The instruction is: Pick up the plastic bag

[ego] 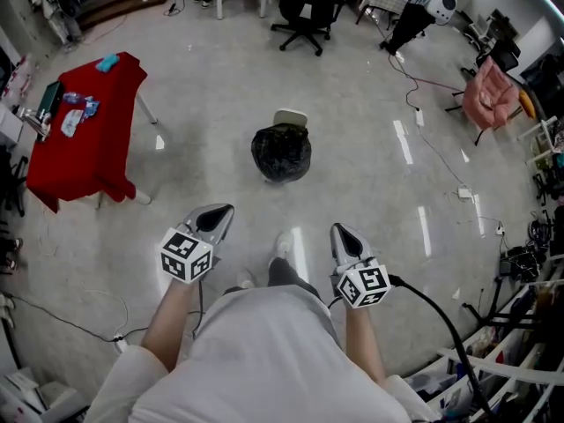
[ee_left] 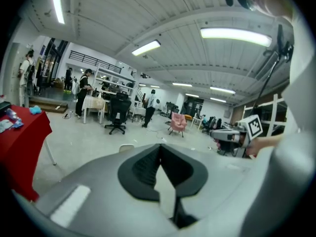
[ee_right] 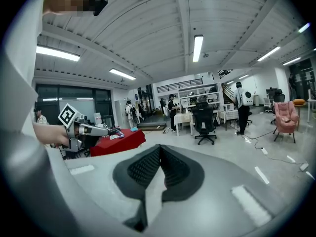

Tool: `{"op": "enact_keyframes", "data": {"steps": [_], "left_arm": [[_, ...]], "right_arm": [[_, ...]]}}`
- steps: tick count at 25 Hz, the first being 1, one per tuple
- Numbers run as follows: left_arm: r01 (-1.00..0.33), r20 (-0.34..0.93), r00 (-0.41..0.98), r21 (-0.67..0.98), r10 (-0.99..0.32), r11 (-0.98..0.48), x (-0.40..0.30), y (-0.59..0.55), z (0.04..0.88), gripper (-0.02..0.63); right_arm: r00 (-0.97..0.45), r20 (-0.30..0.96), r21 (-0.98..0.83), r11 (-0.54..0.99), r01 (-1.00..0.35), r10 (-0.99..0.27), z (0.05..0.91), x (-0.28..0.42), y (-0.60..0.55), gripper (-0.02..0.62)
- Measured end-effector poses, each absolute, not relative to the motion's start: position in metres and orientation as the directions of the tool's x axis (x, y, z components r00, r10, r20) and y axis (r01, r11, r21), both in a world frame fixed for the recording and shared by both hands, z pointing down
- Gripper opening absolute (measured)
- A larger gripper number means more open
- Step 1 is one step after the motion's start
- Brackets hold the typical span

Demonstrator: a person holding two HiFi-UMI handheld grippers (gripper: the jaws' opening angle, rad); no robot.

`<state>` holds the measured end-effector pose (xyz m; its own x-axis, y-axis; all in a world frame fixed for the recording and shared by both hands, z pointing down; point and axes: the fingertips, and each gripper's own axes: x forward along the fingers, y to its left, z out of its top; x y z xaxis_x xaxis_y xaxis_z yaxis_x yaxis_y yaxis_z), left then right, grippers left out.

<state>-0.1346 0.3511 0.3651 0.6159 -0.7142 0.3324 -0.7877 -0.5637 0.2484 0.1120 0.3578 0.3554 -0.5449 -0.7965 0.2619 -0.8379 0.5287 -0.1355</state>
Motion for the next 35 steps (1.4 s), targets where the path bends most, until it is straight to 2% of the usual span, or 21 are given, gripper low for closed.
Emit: {"op": "enact_keyframes", "data": {"steps": [23, 35], "left_arm": [[-0.846, 0.37, 0.532, 0.19, -0.762, -0.499, -0.084, 0.173, 0.383, 0.005], [-0.87, 0.438, 0.49, 0.194, -0.754, -0.453, -0.071, 0.118, 0.405, 0.005]], "right_arm": [[-0.632, 0.315, -0.123, 0.63, -0.767, -0.708, 0.382, 0.165, 0.14, 0.002], [-0.657, 0.352, -0.177, 0.642, -0.746, -0.667, 0.41, 0.185, 0.077, 0.002]]}}
